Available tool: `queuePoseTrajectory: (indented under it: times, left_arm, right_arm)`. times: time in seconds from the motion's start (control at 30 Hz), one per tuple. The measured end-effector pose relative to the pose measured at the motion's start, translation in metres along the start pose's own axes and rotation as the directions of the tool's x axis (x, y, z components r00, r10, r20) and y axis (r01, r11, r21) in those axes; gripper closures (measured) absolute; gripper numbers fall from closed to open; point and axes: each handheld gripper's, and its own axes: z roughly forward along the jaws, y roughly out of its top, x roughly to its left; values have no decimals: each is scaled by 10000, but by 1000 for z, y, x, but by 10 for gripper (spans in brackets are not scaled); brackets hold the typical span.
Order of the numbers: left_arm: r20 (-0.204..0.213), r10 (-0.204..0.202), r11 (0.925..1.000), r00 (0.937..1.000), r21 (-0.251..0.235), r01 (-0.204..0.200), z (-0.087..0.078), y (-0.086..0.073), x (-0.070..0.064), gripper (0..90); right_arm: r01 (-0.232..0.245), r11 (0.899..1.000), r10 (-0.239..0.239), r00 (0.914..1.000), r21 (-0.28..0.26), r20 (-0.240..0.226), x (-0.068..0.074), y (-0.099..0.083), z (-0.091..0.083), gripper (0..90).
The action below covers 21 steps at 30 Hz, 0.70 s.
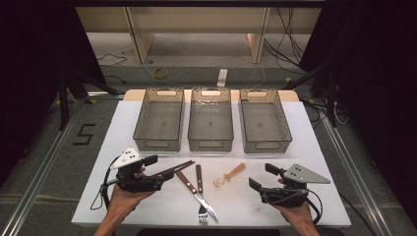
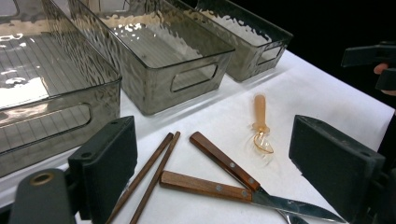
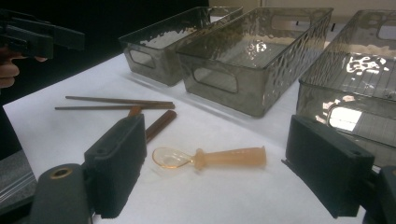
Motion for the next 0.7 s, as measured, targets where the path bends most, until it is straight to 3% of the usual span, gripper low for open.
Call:
queuePoseTrajectory:
  times: [0.13, 0.23, 0.37, 0.7]
  left_arm:
    - [-25, -4, 9999, 10000, 172, 5, 1, 3, 1, 146]
    - [219, -108, 9995, 9997, 305, 101, -1, 8, 2, 146]
    - [32, 70, 9968, 10000, 791, -72, 0, 15, 6, 146]
    - [-259, 546, 9771, 9982, 2073, -481, 8, 31, 16, 152]
  right_arm:
    - [-20, 10000, 20, 10000, -2, 9, 0, 0, 0, 212]
    - [-63, 10000, 63, 10000, -39, 5, -1, 0, -1, 213]
    - [-67, 10000, 67, 10000, -13, -16, -1, 1, 0, 215]
    - [-109, 9999, 108, 9999, -12, -86, -2, 1, -1, 216]
